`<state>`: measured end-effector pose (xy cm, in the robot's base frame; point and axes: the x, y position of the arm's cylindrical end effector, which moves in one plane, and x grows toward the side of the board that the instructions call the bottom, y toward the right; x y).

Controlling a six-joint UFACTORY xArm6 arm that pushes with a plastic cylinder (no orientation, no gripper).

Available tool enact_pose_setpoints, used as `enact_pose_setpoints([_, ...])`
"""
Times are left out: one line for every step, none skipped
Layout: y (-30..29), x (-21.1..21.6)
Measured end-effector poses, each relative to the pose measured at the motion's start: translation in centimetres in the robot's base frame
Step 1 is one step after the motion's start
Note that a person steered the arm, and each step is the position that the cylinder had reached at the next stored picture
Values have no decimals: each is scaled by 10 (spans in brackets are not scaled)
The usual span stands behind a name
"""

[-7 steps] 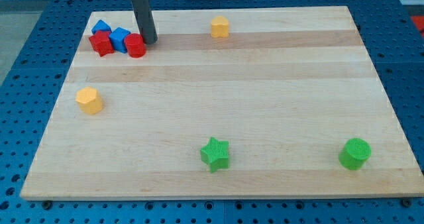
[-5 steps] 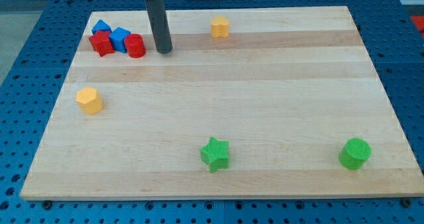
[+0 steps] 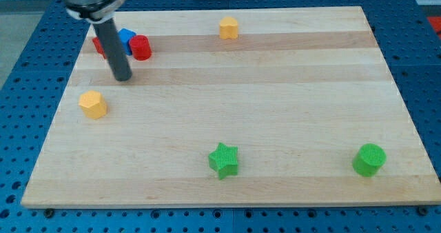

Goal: Move the yellow hexagon to the center right

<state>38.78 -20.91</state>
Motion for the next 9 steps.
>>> enact_pose_setpoints([-14,3])
enact_pose_setpoints([-58,20])
enact_pose_setpoints([-68,33])
enact_pose_setpoints([-78,64])
enact_pose_setpoints([-79,96])
enact_pose_setpoints([-69,97])
enact_pose_setpoints([-31,83])
enact_pose_setpoints([-28,78])
enact_pose_setpoints([-21,83])
